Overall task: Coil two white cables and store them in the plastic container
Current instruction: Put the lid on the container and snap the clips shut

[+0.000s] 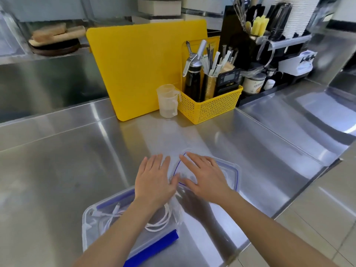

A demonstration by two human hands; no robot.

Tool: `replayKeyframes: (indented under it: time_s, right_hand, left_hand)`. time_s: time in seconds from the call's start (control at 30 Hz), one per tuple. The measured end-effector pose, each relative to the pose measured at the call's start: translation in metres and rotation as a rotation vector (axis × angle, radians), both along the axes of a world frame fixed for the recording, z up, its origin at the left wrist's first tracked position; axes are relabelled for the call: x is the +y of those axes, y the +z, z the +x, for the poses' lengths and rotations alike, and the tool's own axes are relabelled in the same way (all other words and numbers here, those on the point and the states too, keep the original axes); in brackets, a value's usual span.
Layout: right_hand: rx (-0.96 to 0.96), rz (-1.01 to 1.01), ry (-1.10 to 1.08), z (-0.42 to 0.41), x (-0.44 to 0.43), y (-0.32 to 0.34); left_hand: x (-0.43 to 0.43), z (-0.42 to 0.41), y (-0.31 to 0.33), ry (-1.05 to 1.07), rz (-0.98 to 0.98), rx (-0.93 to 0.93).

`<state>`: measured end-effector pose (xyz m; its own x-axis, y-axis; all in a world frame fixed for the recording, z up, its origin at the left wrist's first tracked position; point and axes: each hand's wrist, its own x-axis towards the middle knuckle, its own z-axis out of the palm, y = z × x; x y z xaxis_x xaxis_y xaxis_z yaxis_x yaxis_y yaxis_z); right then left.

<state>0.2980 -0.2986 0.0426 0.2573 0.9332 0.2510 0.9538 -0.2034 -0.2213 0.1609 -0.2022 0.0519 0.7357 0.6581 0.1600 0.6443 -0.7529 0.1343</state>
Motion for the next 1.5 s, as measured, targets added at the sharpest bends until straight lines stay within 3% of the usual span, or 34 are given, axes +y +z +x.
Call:
replayKeyframes:
  time_s: [0.33, 0.53, 0.63, 0.77, 0.93, 1.03, 1.17, 1.3, 1.5]
  right_hand:
    - [0.005, -0.154, -0.301, 0.074, -0.065, -0.019]
    - [0.121, -0.27, -0.349, 0.085, -0.078, -0.038]
    - [0.154, -0.263, -0.379, 0.082, -0.077, -0.051]
    - [0.333, -0.202, -0.515, 0.076, -0.065, -0.053]
    - [1.078, 0.109, -0.656, 0.088, -0.045, -0.022]
    - [1.357, 0.306, -0.769, 0.099, -0.032, 0.003]
    - [1.772, 0.575, -0.768, 0.097, -0.015, 0.039]
    - [1.846, 0.649, -0.773, 0.075, 0.001, 0.052]
    - [1.823, 0.373, -0.627, 0.037, 0.003, 0.057]
  left_hand:
    - [-0.017, 0.083, -0.022, -0.101, -0.085, 0.193]
    - [-0.015, 0.088, -0.042, 0.111, -0.367, 0.484]
    - [-0.012, 0.09, -0.042, 0.192, -0.5, 0.479]
    - [-0.003, 0.1, -0.034, 0.27, -0.622, 0.286]
    - [0.017, 0.1, -0.012, 0.485, -0.956, -0.136]
    - [0.039, 0.094, 0.003, 0.59, -1.11, -0.36]
    - [0.047, 0.082, 0.032, 0.534, -1.382, -0.763]
    - [0.038, 0.066, 0.055, 0.47, -1.417, -1.086]
    - [0.049, 0.011, 0.063, 0.512, -1.394, -1.25]
